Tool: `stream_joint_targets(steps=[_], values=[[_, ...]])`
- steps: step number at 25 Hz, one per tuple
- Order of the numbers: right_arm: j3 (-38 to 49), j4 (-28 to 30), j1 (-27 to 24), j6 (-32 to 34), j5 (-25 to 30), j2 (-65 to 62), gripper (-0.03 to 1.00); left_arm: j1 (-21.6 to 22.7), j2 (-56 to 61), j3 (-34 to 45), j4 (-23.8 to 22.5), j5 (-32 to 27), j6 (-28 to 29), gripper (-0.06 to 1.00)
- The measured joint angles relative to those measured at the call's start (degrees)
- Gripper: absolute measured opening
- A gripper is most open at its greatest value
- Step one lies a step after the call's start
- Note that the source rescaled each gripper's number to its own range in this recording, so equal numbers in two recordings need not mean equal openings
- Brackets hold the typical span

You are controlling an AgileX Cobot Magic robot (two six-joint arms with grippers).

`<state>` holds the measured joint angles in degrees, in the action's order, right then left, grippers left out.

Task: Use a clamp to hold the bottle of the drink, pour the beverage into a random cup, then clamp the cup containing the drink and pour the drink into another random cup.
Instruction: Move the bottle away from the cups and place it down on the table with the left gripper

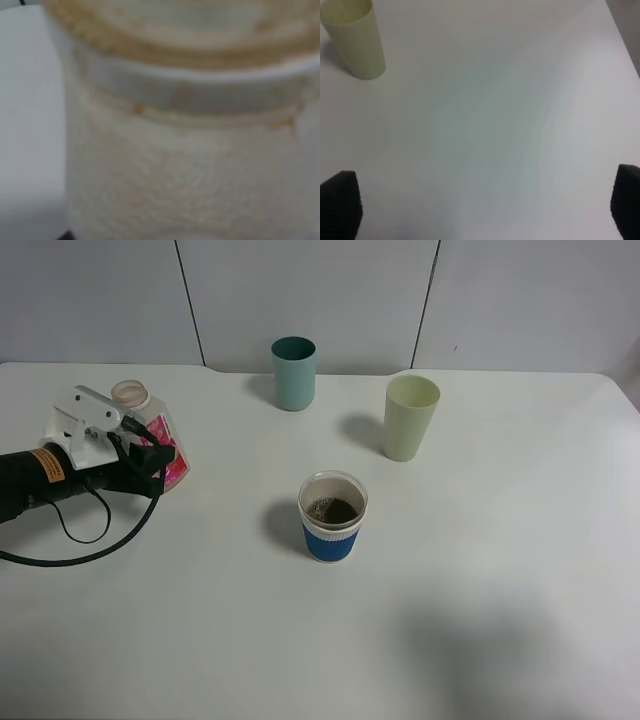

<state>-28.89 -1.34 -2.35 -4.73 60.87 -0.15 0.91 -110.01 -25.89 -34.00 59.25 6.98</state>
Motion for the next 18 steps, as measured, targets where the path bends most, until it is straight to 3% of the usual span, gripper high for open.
stream_joint_targets(steps=[18], values=[[0.0,0.0,0.0,0.0,0.0,0.0,1.0,0.0,-0.2,0.0,-1.26,-1.53,0.0,0.05]])
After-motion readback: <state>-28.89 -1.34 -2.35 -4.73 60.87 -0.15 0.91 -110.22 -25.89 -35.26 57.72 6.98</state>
